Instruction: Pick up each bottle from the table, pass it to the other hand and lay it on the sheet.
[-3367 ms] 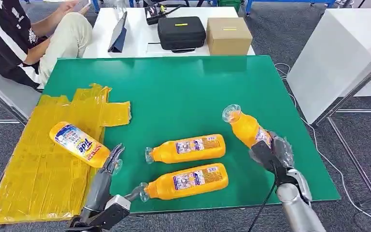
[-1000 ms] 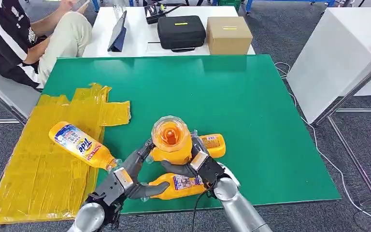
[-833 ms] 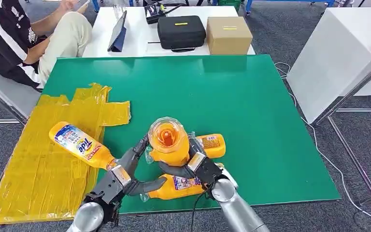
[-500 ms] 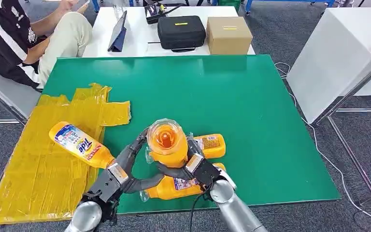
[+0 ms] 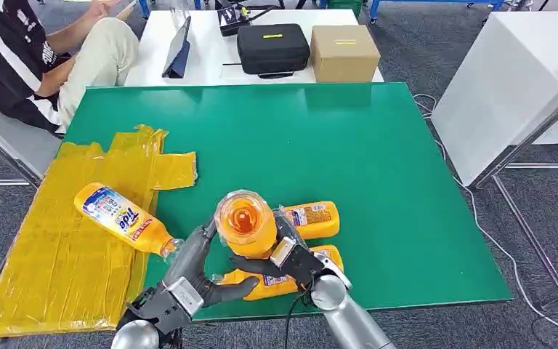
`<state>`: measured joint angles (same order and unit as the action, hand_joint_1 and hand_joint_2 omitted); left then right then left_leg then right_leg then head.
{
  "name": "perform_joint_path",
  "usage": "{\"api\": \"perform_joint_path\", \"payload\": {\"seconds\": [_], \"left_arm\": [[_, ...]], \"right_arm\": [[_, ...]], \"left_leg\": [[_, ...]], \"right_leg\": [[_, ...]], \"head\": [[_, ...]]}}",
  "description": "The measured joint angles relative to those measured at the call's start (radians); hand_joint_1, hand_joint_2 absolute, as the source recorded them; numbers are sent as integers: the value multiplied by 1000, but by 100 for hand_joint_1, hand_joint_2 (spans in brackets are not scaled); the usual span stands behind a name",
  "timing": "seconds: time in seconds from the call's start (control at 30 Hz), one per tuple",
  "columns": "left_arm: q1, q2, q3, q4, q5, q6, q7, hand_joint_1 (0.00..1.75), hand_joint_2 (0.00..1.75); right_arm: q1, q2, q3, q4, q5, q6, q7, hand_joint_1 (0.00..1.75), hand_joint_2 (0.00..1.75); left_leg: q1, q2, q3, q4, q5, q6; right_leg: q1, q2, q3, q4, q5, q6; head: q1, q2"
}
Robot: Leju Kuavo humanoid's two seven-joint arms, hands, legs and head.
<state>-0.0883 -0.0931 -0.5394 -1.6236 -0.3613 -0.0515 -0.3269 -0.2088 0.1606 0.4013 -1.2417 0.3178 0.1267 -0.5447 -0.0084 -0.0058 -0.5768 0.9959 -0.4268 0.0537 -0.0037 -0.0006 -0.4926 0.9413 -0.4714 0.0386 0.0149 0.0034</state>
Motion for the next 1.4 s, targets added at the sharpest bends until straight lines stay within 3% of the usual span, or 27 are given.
{"api": "perform_joint_path", "payload": {"seconds": [1.4], "left_arm": [[-40, -8, -16, 7, 47, -10, -5, 0, 175]], "right_arm": [[17, 9, 63, 0, 60, 6, 12, 175, 175]], "left_leg": [[0, 0, 0, 0, 0, 0]], "right_leg": [[0, 0, 0, 0, 0, 0]], "head": [[0, 0]]}}
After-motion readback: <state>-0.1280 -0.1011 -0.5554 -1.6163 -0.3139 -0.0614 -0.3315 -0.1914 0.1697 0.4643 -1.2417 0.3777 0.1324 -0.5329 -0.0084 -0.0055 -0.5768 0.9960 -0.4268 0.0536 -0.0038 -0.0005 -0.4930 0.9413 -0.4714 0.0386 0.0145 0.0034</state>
